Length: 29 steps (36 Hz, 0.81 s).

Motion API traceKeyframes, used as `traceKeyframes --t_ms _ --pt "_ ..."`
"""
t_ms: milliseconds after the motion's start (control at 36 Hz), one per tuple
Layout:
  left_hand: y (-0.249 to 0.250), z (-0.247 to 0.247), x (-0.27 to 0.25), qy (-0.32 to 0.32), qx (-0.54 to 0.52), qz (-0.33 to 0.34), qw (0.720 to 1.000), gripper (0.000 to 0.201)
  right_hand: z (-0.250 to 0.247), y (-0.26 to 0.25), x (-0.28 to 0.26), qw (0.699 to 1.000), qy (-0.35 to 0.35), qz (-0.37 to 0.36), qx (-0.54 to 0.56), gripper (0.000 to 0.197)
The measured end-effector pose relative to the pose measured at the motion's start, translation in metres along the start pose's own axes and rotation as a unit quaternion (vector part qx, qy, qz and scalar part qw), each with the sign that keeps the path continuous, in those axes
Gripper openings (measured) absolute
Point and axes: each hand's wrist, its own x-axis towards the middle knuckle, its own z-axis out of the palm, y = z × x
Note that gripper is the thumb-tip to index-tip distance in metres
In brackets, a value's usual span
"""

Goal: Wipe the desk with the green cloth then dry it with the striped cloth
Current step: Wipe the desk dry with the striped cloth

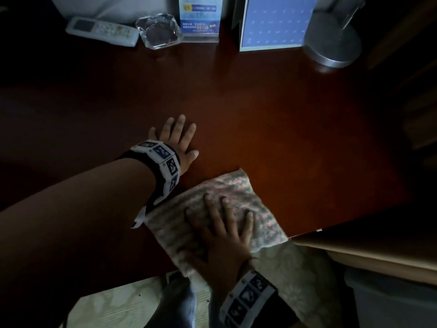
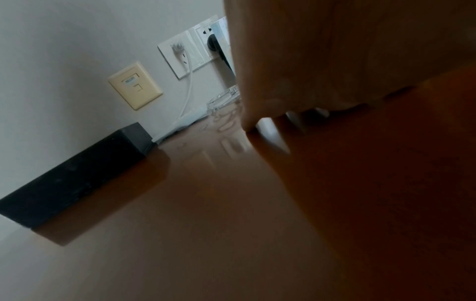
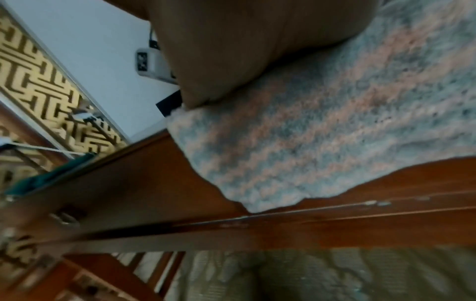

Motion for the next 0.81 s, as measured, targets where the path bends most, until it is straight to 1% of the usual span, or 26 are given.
traceKeyframes --t_ms 56,139,222,306,389,472,528,611,667,694,722,805 --pt "-0.001 0.001 0.000 0.010 0.005 0.002 1.000 0.066 -0.001 0.029 0.003 0.999 -0.021 0.032 -0.014 0.080" --pt "-0.003 0.003 0.001 0.015 0.006 0.005 1.000 0.067 -0.012 0.082 0.010 0.993 -0.013 0.119 -0.018 0.077" --pt "-0.004 0.002 0.000 0.007 -0.002 0.007 1.000 0.066 -0.026 0.136 0.019 0.978 -0.034 0.205 -0.004 0.075" --pt "-0.003 0.000 0.000 -0.004 -0.008 0.005 1.000 0.066 -0.040 0.161 0.029 0.962 -0.014 0.273 0.013 0.075" --pt "-0.002 -0.003 -0.002 -0.016 -0.005 0.004 1.000 0.066 -0.043 0.163 0.035 0.951 -0.035 0.306 0.041 0.072" --pt "-0.001 -0.005 -0.003 -0.021 -0.005 0.001 1.000 0.065 -0.037 0.143 0.035 0.952 -0.022 0.301 0.044 0.077" --pt "0.000 -0.006 -0.003 -0.022 -0.007 0.002 1.000 0.065 -0.029 0.122 0.034 0.964 -0.019 0.264 0.039 0.083" --pt "0.000 -0.006 -0.004 -0.019 -0.006 -0.001 1.000 0.065 -0.019 0.091 0.038 0.976 -0.043 0.211 0.022 0.089" --pt "0.001 -0.006 -0.005 -0.013 -0.004 -0.002 1.000 0.064 -0.022 0.078 0.044 0.980 -0.035 0.193 0.022 0.085" --pt "0.001 -0.006 -0.004 -0.013 -0.004 -0.003 1.000 0.064 -0.024 0.074 0.047 0.982 -0.047 0.183 0.017 0.085" --pt "0.001 -0.007 -0.004 -0.014 -0.005 -0.004 1.000 0.064 -0.022 0.074 0.049 0.986 -0.043 0.164 0.010 0.085" --pt "0.001 -0.010 -0.005 -0.020 -0.010 -0.007 1.000 0.064 -0.024 0.080 0.053 0.988 -0.071 0.131 0.025 0.079"
